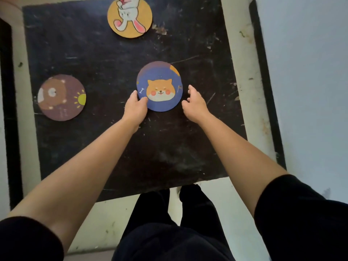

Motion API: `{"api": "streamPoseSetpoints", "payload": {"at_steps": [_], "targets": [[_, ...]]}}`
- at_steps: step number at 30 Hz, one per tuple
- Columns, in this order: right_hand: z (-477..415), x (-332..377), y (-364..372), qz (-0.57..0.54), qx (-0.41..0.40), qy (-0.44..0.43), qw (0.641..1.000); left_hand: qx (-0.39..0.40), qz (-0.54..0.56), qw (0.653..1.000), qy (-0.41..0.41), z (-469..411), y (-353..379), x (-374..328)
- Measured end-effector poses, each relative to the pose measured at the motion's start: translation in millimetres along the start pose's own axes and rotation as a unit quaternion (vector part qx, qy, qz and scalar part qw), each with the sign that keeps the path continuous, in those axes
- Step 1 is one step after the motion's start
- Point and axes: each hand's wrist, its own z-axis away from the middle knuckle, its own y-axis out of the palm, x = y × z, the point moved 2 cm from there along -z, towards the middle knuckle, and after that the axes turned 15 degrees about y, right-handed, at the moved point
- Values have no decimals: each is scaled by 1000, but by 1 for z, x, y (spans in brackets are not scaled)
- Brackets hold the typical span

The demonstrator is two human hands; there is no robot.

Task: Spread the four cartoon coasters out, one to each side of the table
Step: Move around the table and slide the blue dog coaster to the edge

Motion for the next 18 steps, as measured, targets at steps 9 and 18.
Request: {"api": "streamPoseSetpoints", "payload": {"at_steps": [9, 18], "targets": [[3, 8, 11, -88, -128, 11, 988, -131, 77, 988, -38, -11, -6, 22], [57, -16, -7, -104, -77, -10, 992, -119, 72, 989, -40, 46, -27, 30]]}}
